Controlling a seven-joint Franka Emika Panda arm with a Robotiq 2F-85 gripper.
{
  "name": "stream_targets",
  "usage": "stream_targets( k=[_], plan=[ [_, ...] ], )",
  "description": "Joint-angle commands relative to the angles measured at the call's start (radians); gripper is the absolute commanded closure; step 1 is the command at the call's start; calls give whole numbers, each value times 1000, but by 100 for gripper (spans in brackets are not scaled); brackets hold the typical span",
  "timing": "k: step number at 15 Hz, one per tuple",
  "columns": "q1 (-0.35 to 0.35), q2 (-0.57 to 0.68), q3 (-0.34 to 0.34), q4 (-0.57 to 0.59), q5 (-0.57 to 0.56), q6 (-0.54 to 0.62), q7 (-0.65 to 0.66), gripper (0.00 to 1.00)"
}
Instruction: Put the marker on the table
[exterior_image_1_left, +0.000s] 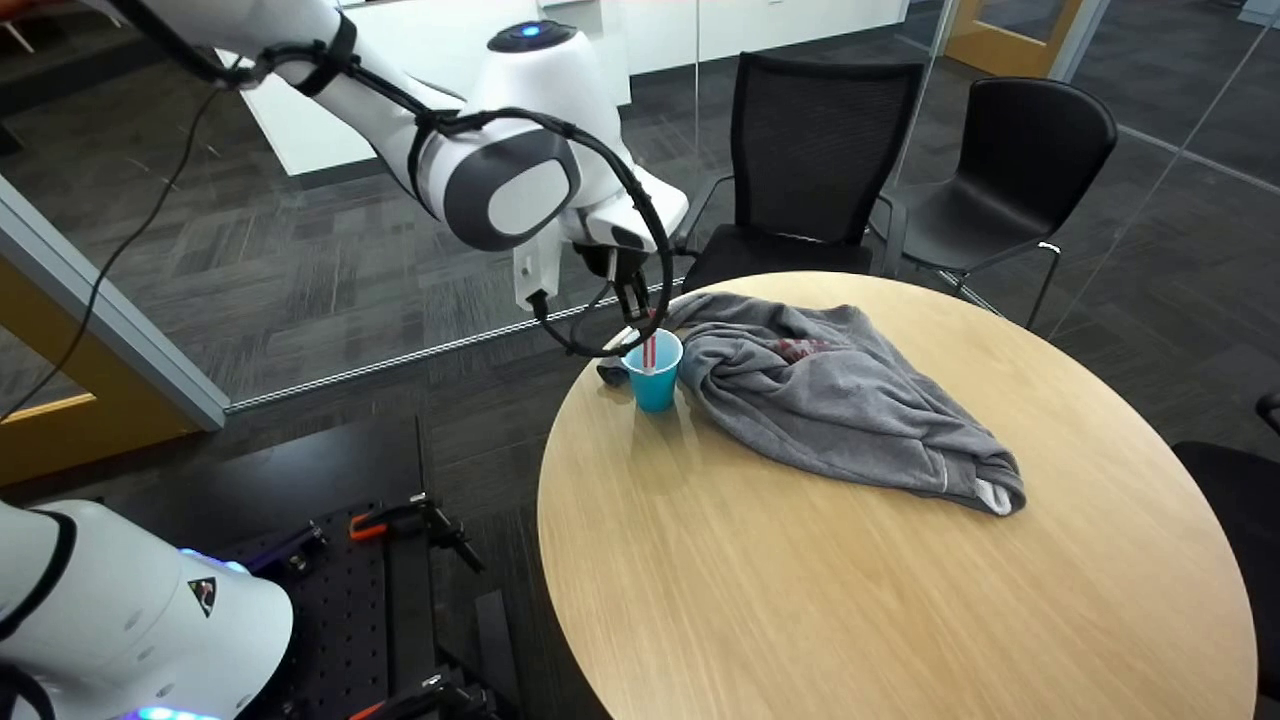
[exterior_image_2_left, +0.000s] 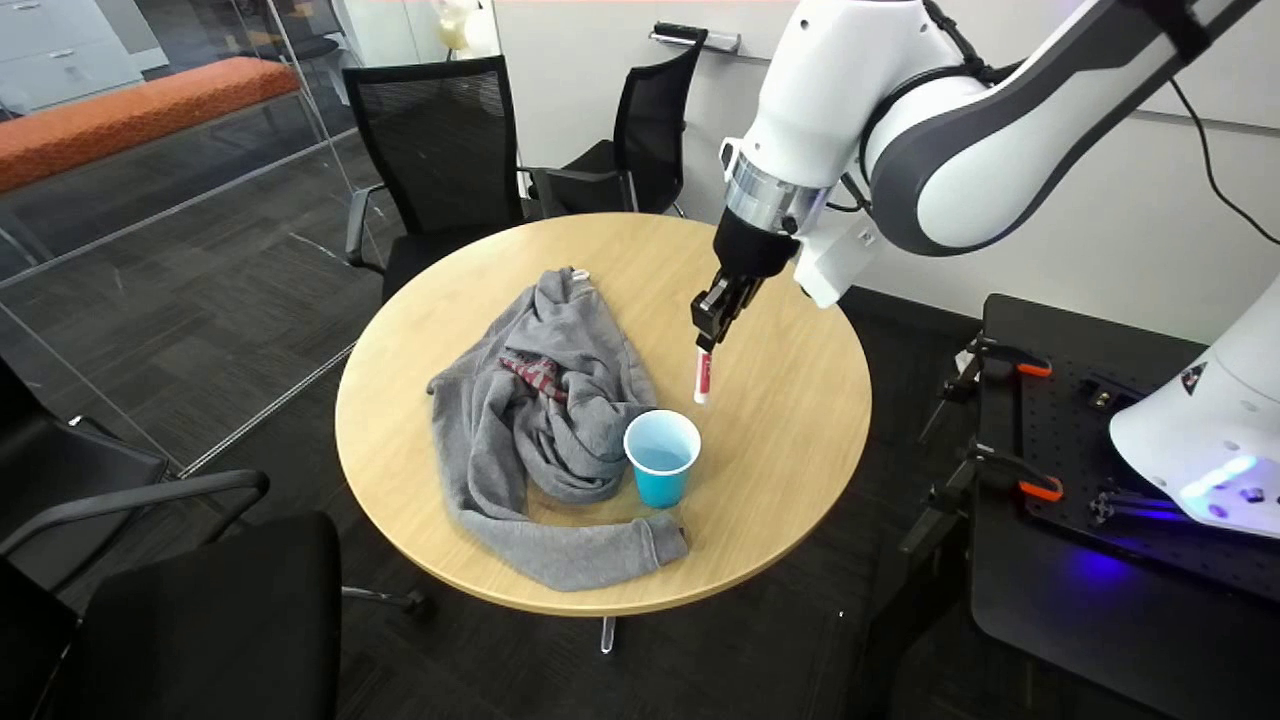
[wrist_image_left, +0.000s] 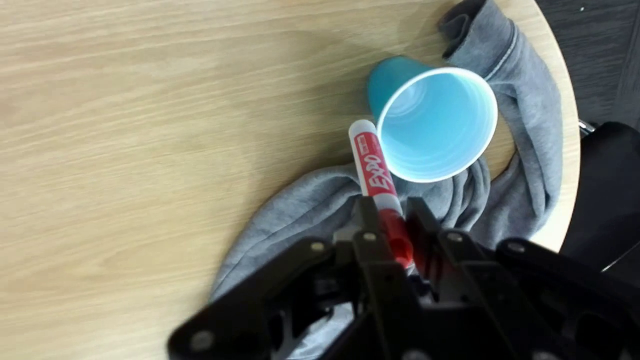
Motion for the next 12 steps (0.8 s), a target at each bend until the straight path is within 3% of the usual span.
stream_targets(
  k=[1,9,12],
  plan=[
    [-80,-46,9,-26,35,-36,21,95],
    [-266,34,60,101,371,-225,-273,95],
    [-307,102,50,178,417,-312,-325,95]
  ],
)
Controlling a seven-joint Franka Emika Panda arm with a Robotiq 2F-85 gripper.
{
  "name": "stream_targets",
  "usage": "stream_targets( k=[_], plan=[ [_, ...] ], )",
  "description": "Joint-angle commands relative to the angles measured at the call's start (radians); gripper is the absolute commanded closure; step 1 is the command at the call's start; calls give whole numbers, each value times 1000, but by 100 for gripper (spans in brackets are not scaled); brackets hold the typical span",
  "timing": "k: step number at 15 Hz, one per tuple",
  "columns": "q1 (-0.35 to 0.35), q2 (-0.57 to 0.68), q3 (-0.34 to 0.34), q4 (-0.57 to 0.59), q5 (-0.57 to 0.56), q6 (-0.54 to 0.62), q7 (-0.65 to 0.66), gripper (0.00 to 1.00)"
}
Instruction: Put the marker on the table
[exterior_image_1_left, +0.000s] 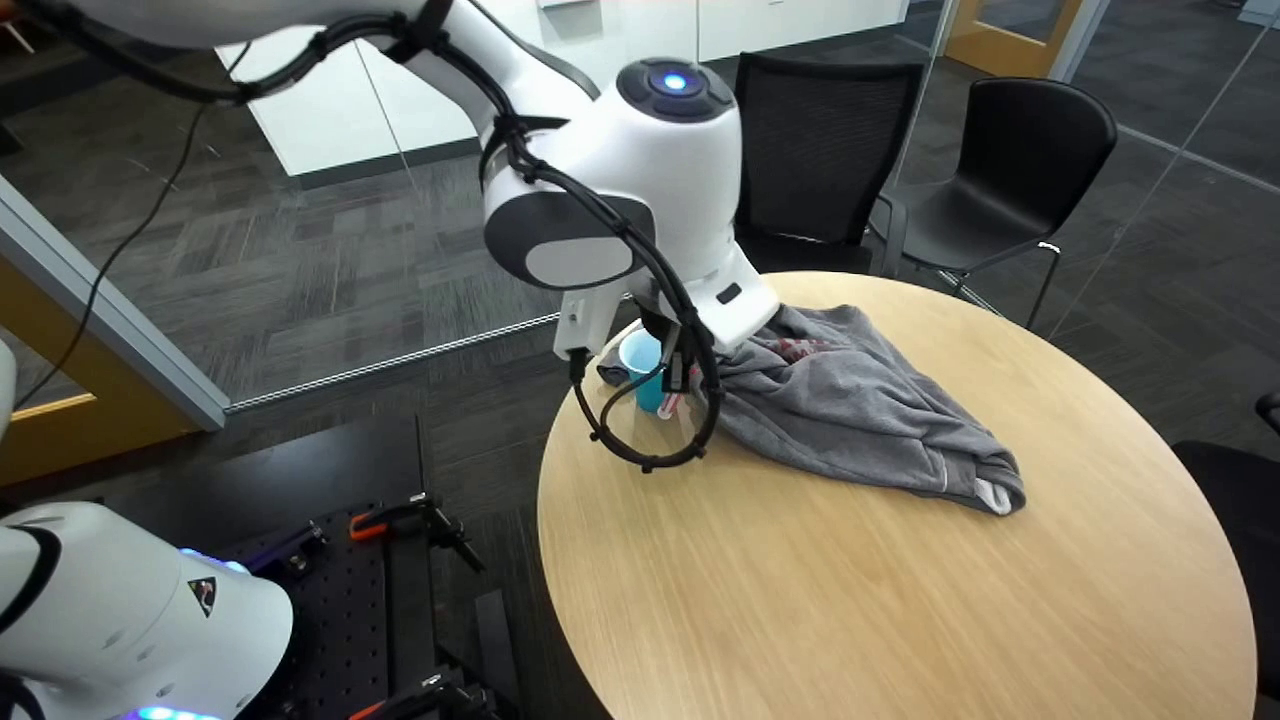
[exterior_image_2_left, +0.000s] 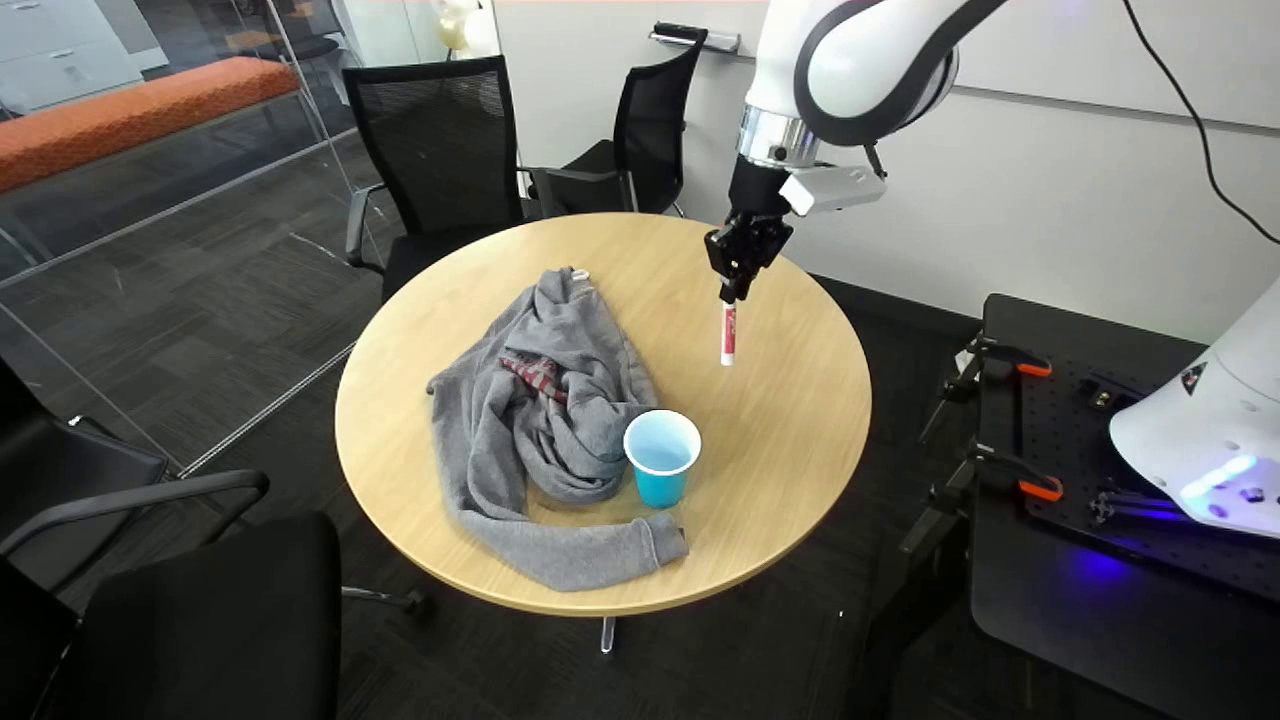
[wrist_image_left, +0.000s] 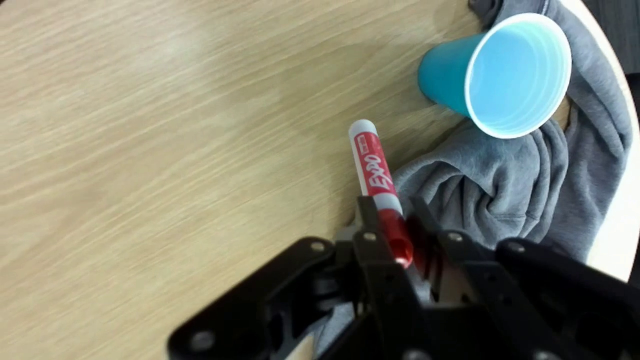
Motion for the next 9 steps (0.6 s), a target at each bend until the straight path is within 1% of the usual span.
stream_targets(
  k=[1,5,9],
  plan=[
    [-60,105,8,121,56,-110,-61,95],
    [-88,237,13,231,54,-160,-57,95],
    [-97,366,20,342,46,-210,-44,95]
  ],
)
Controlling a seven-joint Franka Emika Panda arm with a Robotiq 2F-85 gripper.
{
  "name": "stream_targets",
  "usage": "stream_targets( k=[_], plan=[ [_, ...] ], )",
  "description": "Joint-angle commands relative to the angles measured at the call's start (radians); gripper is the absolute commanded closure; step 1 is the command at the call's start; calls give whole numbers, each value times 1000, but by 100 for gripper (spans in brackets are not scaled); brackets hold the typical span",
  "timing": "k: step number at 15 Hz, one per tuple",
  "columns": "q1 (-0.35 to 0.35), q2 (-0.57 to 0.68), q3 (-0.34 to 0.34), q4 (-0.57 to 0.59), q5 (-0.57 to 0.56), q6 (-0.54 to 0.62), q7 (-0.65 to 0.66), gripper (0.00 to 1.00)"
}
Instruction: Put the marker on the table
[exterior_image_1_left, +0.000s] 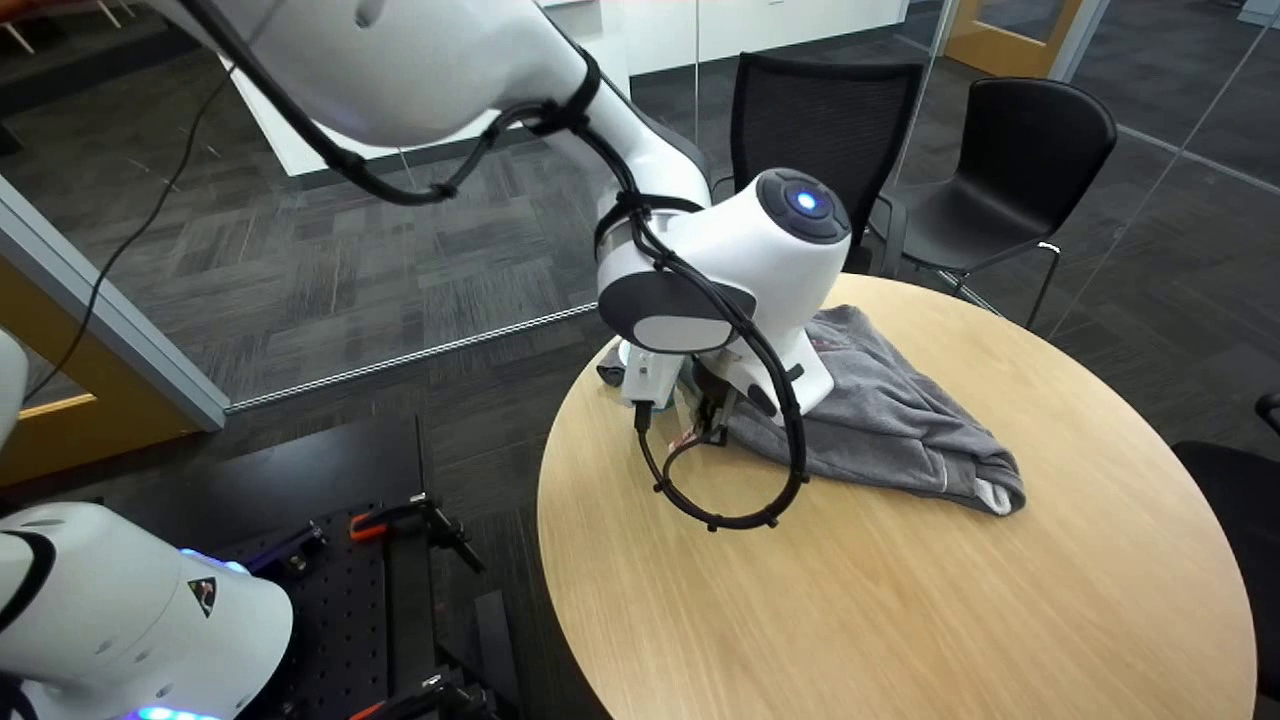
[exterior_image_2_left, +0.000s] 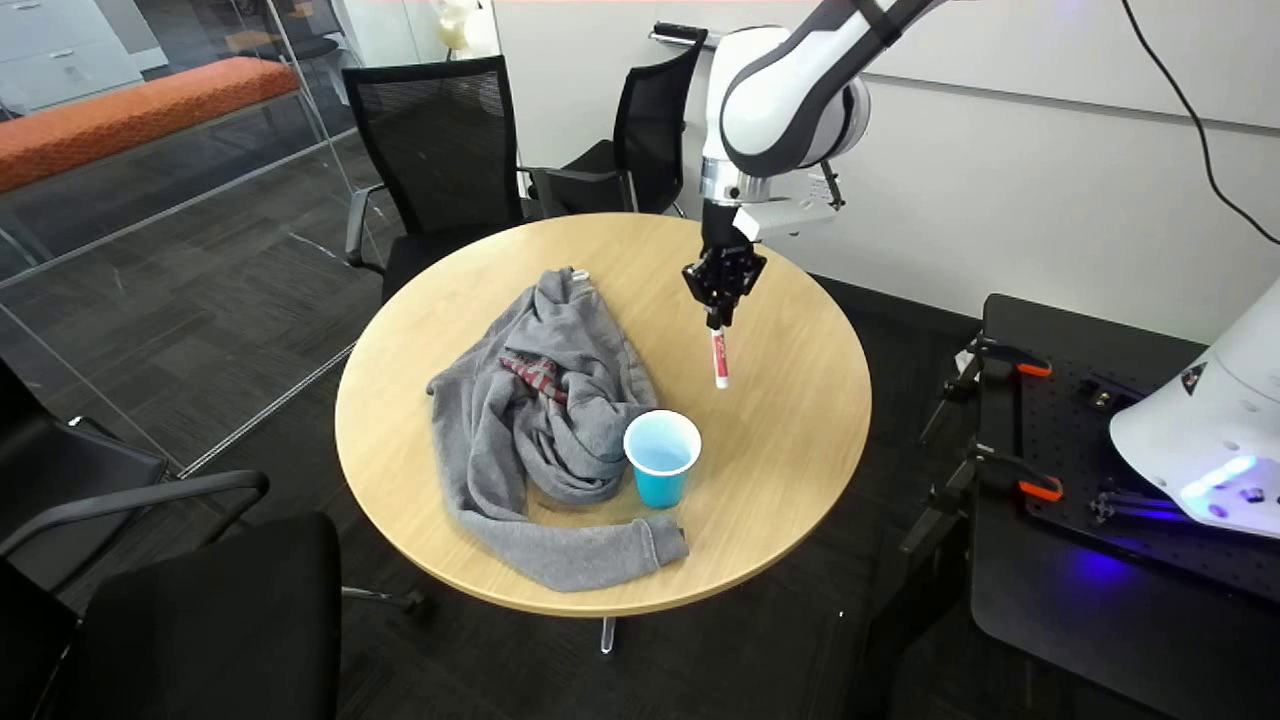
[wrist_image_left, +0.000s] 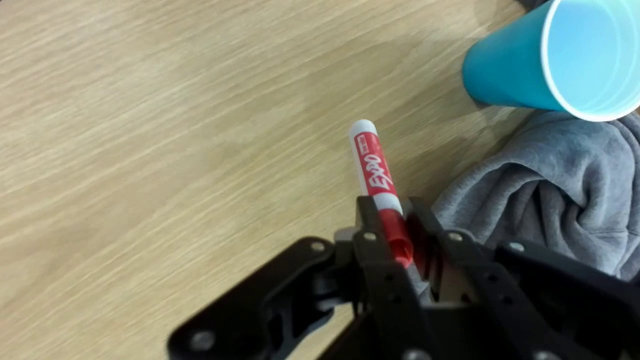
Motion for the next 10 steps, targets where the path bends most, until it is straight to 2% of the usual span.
stream_targets(
  k=[1,10],
  plan=[
    [-21,125,18,137,12,-82,0,95],
    [-11,368,-7,391,-6,-200,96,95]
  ],
)
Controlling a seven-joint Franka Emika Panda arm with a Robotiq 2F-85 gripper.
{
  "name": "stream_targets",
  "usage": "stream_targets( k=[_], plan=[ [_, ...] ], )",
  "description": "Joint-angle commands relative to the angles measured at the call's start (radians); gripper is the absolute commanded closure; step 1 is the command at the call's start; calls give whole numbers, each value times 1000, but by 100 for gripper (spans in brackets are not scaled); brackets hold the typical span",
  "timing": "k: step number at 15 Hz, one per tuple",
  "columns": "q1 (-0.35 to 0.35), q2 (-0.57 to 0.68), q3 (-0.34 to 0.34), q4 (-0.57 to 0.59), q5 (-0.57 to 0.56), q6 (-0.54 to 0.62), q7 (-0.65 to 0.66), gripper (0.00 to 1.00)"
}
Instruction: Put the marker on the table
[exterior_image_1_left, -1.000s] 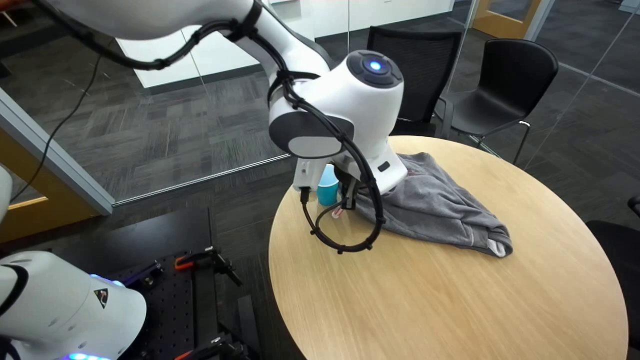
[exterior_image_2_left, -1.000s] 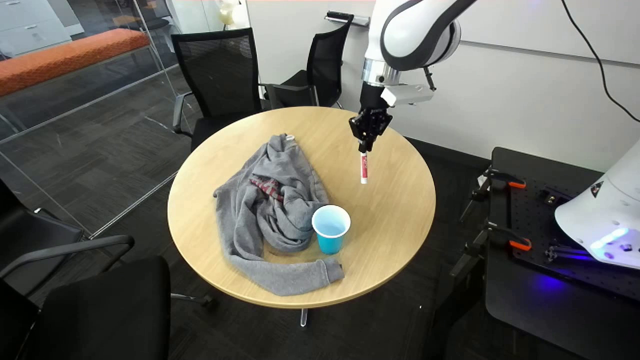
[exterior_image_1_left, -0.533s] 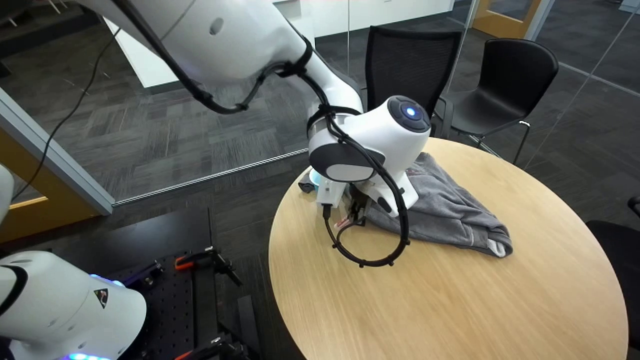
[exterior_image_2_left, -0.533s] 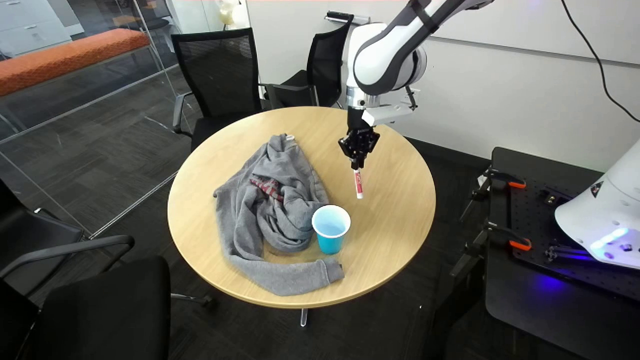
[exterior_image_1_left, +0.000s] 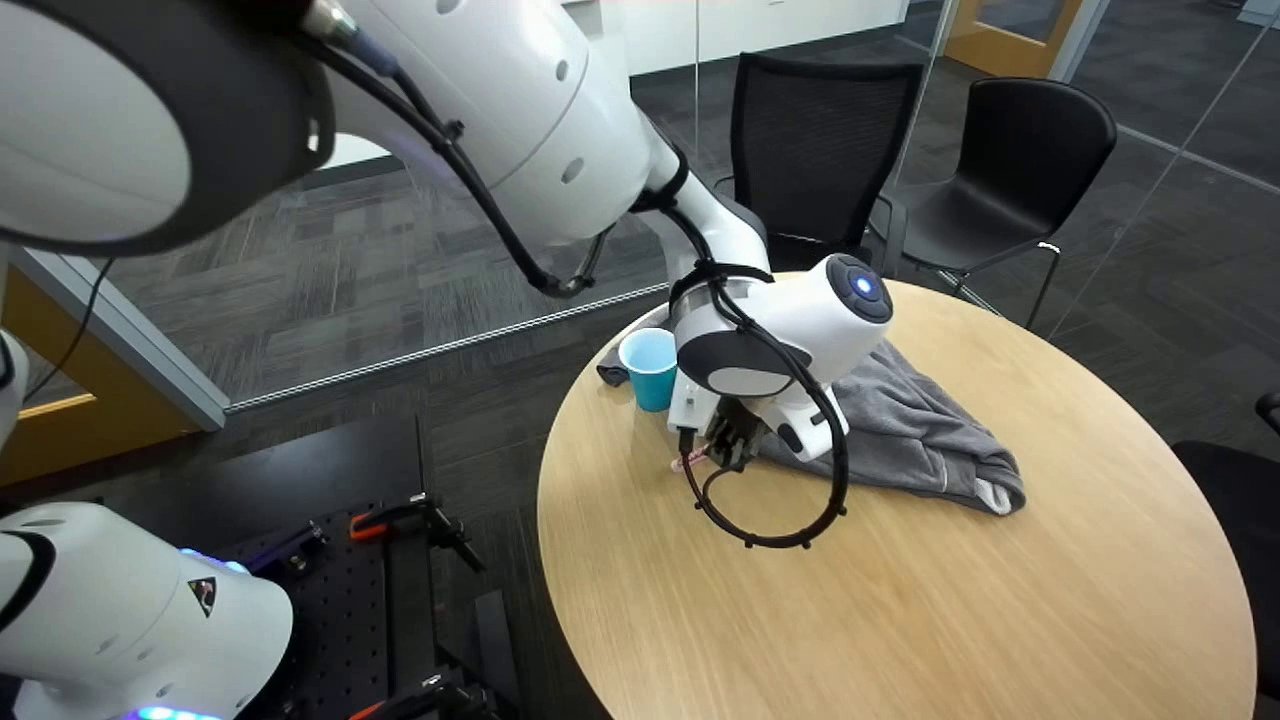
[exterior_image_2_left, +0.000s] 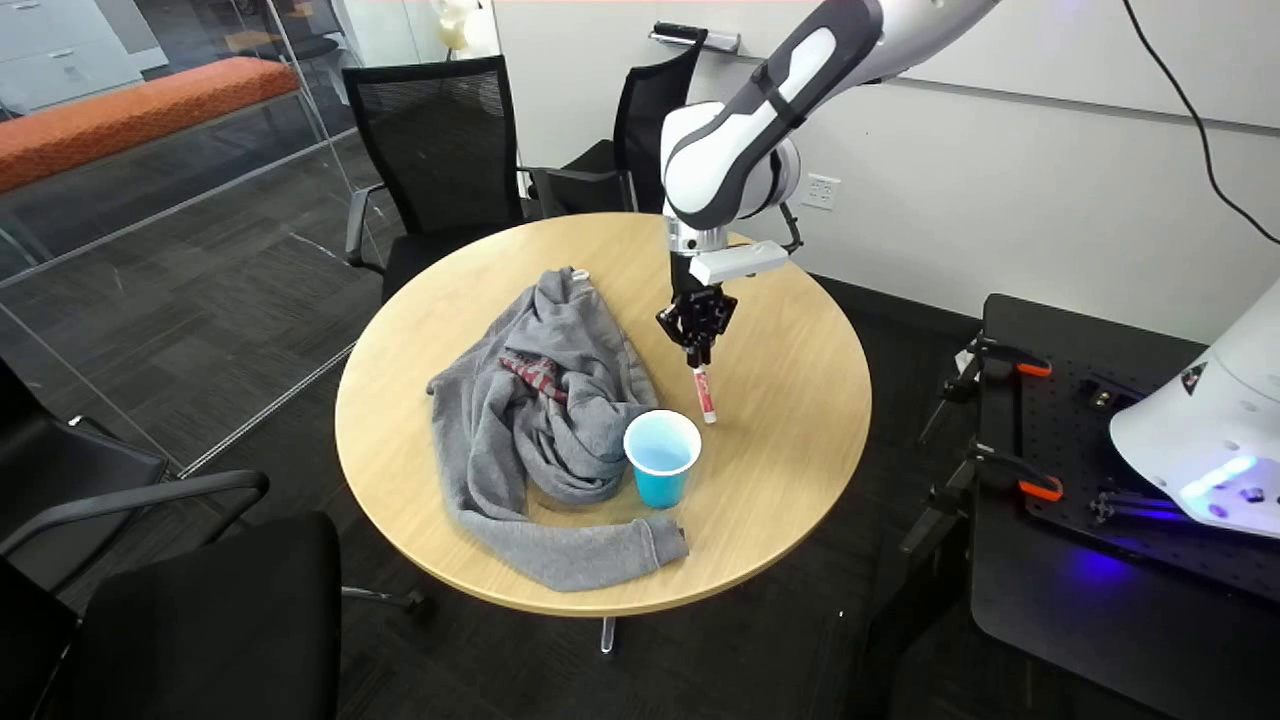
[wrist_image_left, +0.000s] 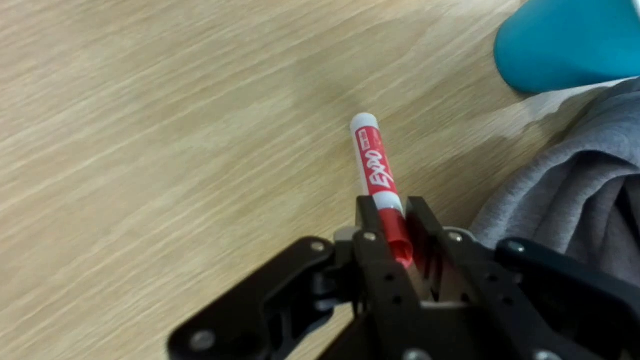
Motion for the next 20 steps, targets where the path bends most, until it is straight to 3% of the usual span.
stream_targets(
  k=[1,2,3,4,12,13,20],
  plan=[
    [-9,89,-7,132,-4,-88,67,95],
    [-9,109,-9,161,-3,-106,81,95],
    [-11,123,-10,183,-3,-121,89,89],
    [-13,135,-11,202,-2,-135,98,61],
    [7,170,-23,262,-16,-135,161,4],
    [14,158,-25,251,-20,-129,169,0],
    [73,26,-34,103,-34,-96,244,0]
  ],
)
